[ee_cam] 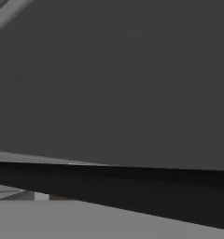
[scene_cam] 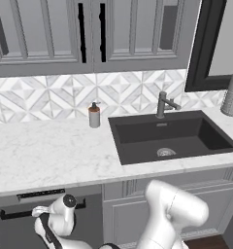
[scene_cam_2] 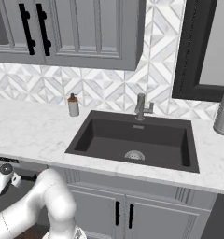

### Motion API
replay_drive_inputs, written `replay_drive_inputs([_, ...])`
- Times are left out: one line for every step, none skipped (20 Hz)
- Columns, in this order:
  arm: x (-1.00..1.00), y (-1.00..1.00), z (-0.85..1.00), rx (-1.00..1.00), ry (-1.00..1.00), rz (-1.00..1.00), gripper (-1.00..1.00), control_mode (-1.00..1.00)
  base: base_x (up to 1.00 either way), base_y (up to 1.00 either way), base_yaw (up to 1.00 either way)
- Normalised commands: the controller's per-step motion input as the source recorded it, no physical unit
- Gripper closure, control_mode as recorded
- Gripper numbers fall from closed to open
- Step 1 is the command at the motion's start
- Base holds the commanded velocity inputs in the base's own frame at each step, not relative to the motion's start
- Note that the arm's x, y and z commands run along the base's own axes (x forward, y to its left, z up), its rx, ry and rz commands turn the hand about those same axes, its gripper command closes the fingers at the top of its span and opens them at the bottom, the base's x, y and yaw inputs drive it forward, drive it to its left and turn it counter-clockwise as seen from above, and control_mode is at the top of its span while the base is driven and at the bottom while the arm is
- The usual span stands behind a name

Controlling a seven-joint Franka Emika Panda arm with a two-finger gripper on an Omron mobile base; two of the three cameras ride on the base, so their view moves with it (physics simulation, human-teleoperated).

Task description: Pick up the cup and bowl from the counter, place them in the dishwasher, and close the dishwasher door.

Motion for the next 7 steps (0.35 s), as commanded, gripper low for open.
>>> replay_drive_inputs([0.0,0.0,-0.08,0.0,0.0,0.0,-1.0,-1.0,0.0,0.0,0.0])
replay_drive_inputs([0.0,0.0,-0.12,0.0,0.0,0.0,-1.0,-1.0,0.0,0.0,0.0])
replay_drive_inputs([0.0,0.0,-0.11,0.0,0.0,0.0,-1.0,-1.0,0.0,0.0,0.0])
replay_drive_inputs([0.0,0.0,-0.11,0.0,0.0,0.0,-1.0,-1.0,0.0,0.0,0.0])
replay_drive_inputs([0.05,0.0,-0.11,0.0,0.0,0.0,-1.0,-1.0,0.0,0.0,0.0])
replay_drive_inputs([0.07,0.0,-0.11,0.0,0.0,0.0,-1.0,-1.0,0.0,0.0,0.0])
replay_drive_inputs([0.07,0.0,-0.06,0.0,0.0,0.0,-1.0,-1.0,0.0,0.0,0.0])
